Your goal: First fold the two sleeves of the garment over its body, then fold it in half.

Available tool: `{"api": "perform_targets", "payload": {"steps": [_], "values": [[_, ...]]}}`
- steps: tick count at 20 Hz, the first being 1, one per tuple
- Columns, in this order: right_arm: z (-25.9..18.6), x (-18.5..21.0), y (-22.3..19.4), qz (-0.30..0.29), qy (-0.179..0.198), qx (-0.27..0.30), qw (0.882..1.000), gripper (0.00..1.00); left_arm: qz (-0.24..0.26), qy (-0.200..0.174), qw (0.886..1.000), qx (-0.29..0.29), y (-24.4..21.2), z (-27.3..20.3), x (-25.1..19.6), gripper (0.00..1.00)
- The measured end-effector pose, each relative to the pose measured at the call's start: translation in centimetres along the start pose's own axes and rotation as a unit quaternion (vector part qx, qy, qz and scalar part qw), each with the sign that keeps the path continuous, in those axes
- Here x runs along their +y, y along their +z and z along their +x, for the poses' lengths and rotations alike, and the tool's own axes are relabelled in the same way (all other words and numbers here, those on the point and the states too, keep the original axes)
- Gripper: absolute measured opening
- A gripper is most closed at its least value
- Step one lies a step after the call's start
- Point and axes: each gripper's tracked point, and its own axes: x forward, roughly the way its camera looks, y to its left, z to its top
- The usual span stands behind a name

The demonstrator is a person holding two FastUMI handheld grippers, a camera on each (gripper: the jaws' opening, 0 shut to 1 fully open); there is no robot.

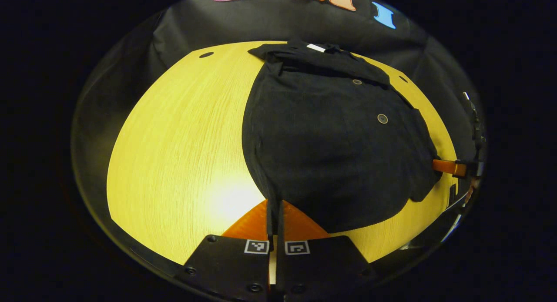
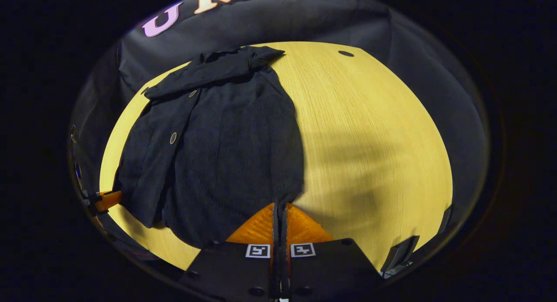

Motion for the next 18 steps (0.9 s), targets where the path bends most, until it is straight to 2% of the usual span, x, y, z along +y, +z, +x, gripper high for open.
{"api": "perform_targets", "payload": {"steps": [3,8,14,18], "values": [[-0.4,0.3,-0.1,0.012,0.006,0.004,1.000,0.02,-0.015,-0.017,1.000,0.014,0.1,-0.5,0.1,0.00],[-3.3,2.9,3.5,0.014,0.040,-0.028,0.999,0.02,-0.029,-0.034,0.999,-0.028,4.7,-3.5,-0.7,0.00],[-6.4,6.4,10.5,0.015,0.087,-0.075,0.993,0.02,-0.027,-0.043,0.996,-0.080,13.0,-6.2,-0.6,0.00],[-8.2,7.8,16.1,0.005,0.104,-0.114,0.988,0.02,0.001,-0.052,0.991,-0.124,19.4,-6.7,-0.9,0.00]]}}
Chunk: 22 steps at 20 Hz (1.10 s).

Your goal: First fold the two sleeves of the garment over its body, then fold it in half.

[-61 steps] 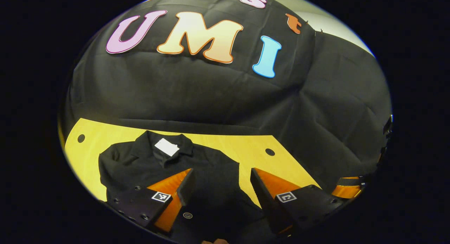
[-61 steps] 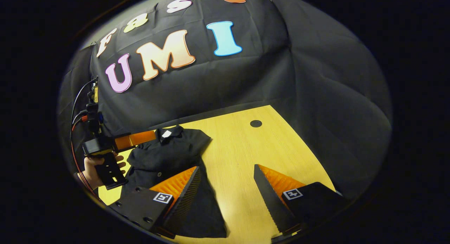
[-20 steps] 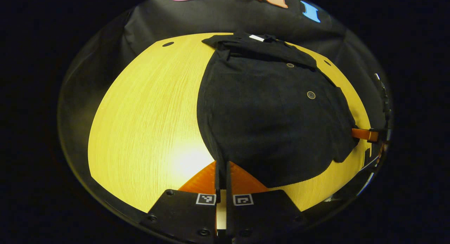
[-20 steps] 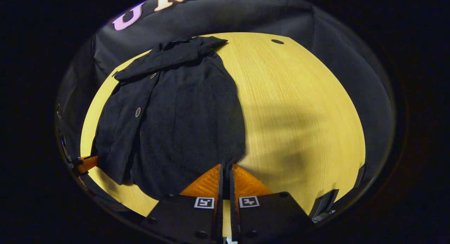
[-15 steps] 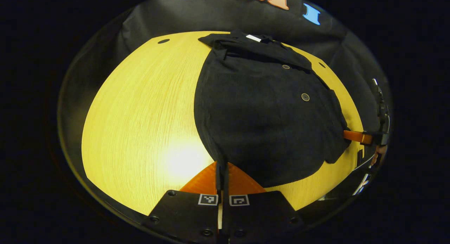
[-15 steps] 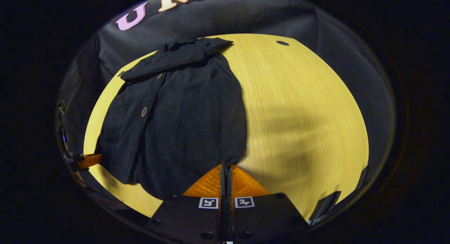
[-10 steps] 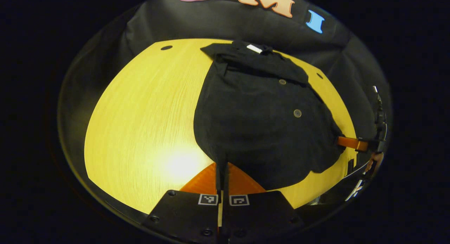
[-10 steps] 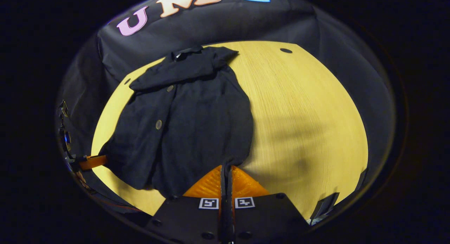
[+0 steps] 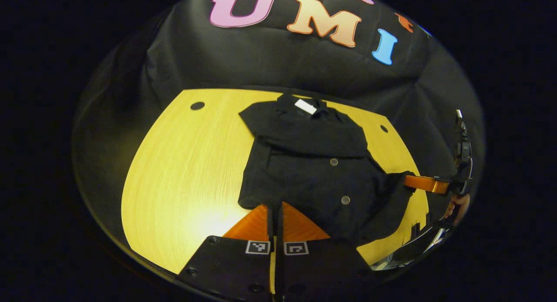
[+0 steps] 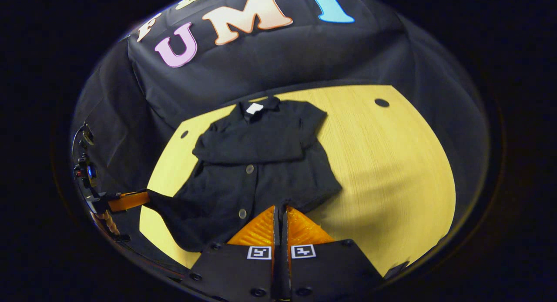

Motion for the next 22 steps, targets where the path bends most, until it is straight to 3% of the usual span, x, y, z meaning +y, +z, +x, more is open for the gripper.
{"api": "perform_targets", "payload": {"steps": [8,13,17,22], "values": [[3.4,2.1,12.8,-0.027,0.012,-0.077,0.997,0.02,0.018,-0.013,0.996,-0.086,13.4,5.8,0.8,0.00],[7.5,1.9,19.4,-0.008,0.007,-0.102,0.995,0.02,0.001,-0.019,0.991,-0.131,19.5,10.8,2.7,0.00],[11.9,-1.0,24.9,-0.002,-0.015,-0.112,0.994,0.02,0.000,-0.008,0.989,-0.146,22.2,16.5,4.9,0.00],[17.7,-3.5,28.0,0.002,-0.048,-0.128,0.991,0.02,0.029,0.005,0.986,-0.164,24.4,23.1,6.0,0.00]]}}
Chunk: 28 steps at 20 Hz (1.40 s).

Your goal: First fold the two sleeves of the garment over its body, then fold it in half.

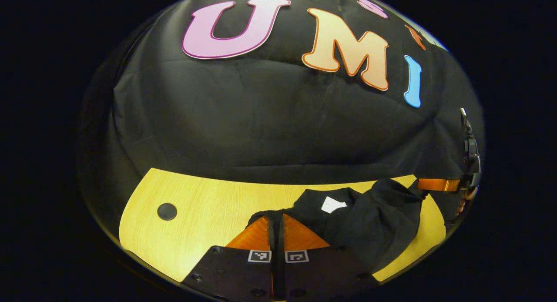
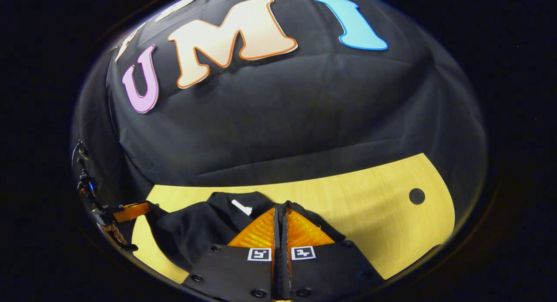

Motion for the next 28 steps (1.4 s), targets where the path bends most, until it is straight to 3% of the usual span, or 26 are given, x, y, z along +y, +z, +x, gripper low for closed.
{"api": "perform_targets", "payload": {"steps": [2,4,5,7,9,10,13,20,25,28], "values": [[2.3,-0.9,-0.9,-0.014,-0.018,0.011,1.000,0.02,0.018,0.012,1.000,0.008,-1.1,2.0,0.4,0.00],[4.1,-1.4,-2.1,-0.035,-0.038,0.019,0.998,0.04,0.016,0.014,1.000,0.000,-1.2,3.3,0.4,0.06],[4.5,-1.8,-2.5,-0.047,-0.048,0.021,0.998,0.15,0.013,0.018,1.000,-0.009,-1.0,3.5,0.5,0.23],[4.0,-1.3,-2.2,-0.061,-0.047,0.014,0.997,0.48,0.016,0.033,0.999,-0.013,-0.9,3.3,1.2,0.58],[2.8,0.3,-2.0,-0.064,-0.049,-0.005,0.997,0.63,0.012,0.045,0.999,-0.011,-1.0,2.3,1.5,0.93],[2.3,0.8,-1.7,-0.059,-0.042,-0.017,0.997,0.60,0.006,0.043,0.999,-0.007,-1.1,1.4,1.3,0.95],[-1.1,1.5,-1.0,-0.053,-0.033,-0.053,0.997,1.00,-0.013,0.037,0.998,-0.040,0.2,-1.8,0.4,0.95],[-11.3,5.4,-2.9,-0.080,-0.011,-0.125,0.989,1.00,-0.007,0.031,0.994,-0.100,1.9,-12.2,-2.4,0.95],[-20.5,7.3,-4.2,-0.076,0.015,-0.177,0.981,1.00,-0.004,0.018,0.994,-0.107,0.4,-21.2,-3.9,0.95],[-24.9,7.0,-5.0,-0.062,0.007,-0.195,0.979,1.00,0.034,0.024,0.992,-0.120,0.4,-26.0,-4.5,0.95]]}}
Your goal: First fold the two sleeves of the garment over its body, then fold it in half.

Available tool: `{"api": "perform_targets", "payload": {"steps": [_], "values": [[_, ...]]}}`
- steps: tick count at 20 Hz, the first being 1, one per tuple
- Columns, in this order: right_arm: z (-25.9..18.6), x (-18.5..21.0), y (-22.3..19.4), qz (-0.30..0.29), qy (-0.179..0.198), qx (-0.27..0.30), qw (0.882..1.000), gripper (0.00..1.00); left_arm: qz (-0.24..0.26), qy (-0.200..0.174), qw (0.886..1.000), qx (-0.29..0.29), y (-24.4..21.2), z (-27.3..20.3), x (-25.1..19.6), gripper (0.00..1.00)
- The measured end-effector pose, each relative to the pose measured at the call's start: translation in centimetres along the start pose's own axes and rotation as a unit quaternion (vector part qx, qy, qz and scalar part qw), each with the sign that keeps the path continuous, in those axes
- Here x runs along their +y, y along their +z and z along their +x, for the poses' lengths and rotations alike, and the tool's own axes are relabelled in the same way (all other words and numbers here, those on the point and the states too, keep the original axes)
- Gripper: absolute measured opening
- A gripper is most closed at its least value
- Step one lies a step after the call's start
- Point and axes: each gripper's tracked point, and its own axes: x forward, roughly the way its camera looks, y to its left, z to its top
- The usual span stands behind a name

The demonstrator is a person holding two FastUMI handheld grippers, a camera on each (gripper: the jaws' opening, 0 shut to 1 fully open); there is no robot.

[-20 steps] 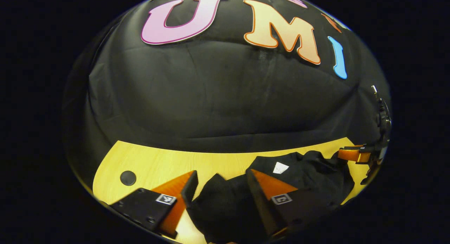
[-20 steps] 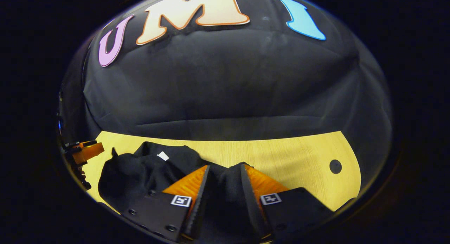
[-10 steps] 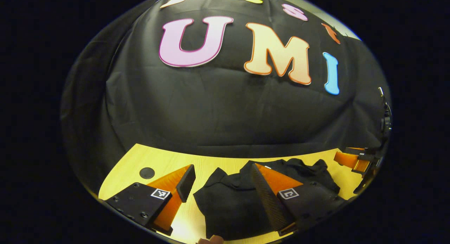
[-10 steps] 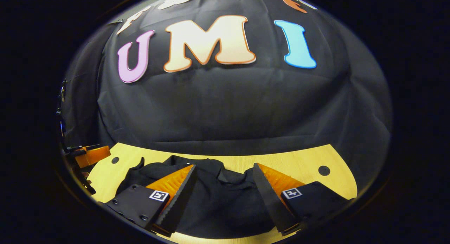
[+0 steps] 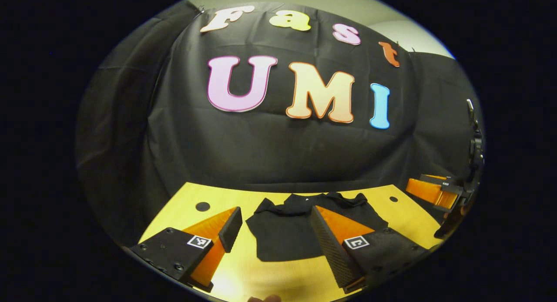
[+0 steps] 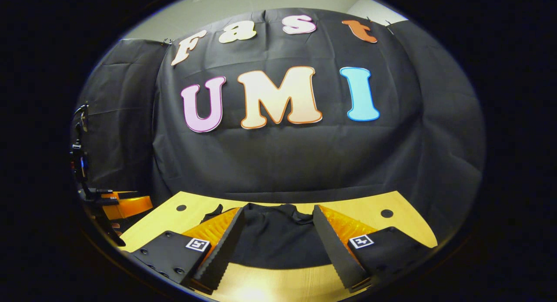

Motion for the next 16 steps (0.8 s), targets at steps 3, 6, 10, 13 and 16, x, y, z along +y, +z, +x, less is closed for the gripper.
{"api": "perform_targets", "payload": {"steps": [3,6,10,13,16], "values": [[-3.7,1.1,0.0,0.016,-0.003,-0.018,1.000,0.97,0.016,-0.006,1.000,-0.016,1.4,-4.9,-1.9,0.94],[-7.4,1.6,-0.2,0.025,-0.007,-0.009,1.000,0.98,0.033,-0.011,0.999,-0.035,2.7,-8.7,-3.3,0.93],[-11.6,2.8,0.2,0.042,0.002,-0.008,0.999,0.98,0.039,-0.003,0.997,-0.059,4.9,-12.3,-4.1,0.93],[-14.5,3.7,0.6,0.035,0.008,-0.011,0.999,0.98,0.027,-0.003,0.997,-0.074,6.4,-14.2,-4.9,0.94],[-16.8,4.6,1.3,0.034,0.008,-0.027,0.999,0.98,0.035,0.012,0.995,-0.095,7.8,-15.8,-4.6,0.93]]}}
